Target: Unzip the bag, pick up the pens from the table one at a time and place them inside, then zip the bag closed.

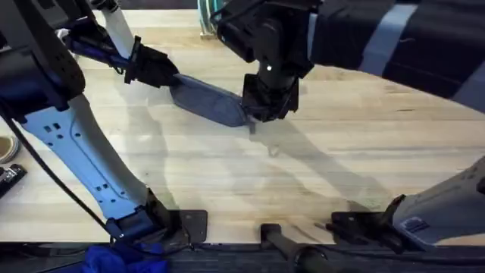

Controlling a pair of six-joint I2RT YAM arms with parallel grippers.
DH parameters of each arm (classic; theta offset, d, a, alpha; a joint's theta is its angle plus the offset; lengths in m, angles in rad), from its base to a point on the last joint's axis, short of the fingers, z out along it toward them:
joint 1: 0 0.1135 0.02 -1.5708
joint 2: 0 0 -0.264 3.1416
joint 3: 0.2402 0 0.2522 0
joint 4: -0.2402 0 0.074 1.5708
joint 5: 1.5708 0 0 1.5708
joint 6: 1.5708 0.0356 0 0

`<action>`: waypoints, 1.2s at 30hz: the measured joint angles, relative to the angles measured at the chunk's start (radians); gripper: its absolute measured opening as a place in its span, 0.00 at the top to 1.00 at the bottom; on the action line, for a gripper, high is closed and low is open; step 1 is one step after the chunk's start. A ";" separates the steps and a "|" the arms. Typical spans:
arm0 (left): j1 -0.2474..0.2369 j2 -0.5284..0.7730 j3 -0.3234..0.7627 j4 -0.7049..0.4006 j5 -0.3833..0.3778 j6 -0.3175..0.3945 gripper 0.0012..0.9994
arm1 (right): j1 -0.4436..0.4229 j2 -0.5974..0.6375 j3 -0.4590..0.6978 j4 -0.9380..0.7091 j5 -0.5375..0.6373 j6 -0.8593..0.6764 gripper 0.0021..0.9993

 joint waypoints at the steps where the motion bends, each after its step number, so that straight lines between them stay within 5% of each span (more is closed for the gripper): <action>1: 0.000 0.000 0.000 0.000 0.000 0.000 0.96 | 0.000 -0.001 -0.005 0.000 -0.002 0.000 0.97; 14: 0.000 0.000 0.000 0.001 0.000 0.000 0.96 | -0.002 -0.004 -0.130 0.046 -0.033 -0.003 0.97; 36: 0.000 0.000 0.000 0.001 0.000 0.000 0.96 | -0.011 -0.124 -0.138 0.053 -0.060 -0.028 0.97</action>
